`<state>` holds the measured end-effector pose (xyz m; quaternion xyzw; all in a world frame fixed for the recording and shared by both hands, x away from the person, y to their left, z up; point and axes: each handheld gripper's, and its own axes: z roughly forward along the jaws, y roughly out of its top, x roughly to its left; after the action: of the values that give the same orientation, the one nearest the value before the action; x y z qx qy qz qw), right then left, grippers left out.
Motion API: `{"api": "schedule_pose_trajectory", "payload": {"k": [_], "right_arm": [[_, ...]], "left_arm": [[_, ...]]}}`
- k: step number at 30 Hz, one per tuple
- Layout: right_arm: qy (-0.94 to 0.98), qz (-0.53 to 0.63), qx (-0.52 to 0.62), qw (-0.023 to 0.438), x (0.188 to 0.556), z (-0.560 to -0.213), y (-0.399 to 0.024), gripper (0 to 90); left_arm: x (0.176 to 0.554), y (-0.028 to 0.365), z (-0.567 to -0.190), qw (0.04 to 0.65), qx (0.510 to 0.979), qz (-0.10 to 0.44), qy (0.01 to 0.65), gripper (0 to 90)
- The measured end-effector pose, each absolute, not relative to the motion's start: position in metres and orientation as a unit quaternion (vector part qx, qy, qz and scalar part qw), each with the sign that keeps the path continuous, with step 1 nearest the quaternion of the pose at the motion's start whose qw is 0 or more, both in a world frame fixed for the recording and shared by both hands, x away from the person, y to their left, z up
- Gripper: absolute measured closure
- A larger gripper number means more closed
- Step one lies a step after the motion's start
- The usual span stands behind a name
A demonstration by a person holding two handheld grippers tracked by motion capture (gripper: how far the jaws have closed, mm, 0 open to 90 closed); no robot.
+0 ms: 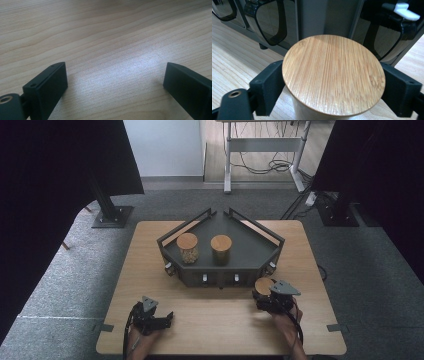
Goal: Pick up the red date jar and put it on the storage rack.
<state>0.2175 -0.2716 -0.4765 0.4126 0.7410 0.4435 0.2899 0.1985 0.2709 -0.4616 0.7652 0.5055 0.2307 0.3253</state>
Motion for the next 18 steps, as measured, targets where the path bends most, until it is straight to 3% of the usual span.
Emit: {"api": "schedule_pose_trajectory", "payload": {"k": [5,18], "right_arm": [[0.732,0.457,0.426,0.269,0.2192,-0.4798,-0.2795,24.3],[0.723,0.461,0.438,0.27,0.2129,-0.4709,-0.2785,24.6]], "left_arm": [[0.1985,0.2709,-0.4616,0.325,0.765,0.231,0.505,5.1],[0.1986,0.271,-0.4616,0.325,0.765,0.231,0.505,5.0]]}}
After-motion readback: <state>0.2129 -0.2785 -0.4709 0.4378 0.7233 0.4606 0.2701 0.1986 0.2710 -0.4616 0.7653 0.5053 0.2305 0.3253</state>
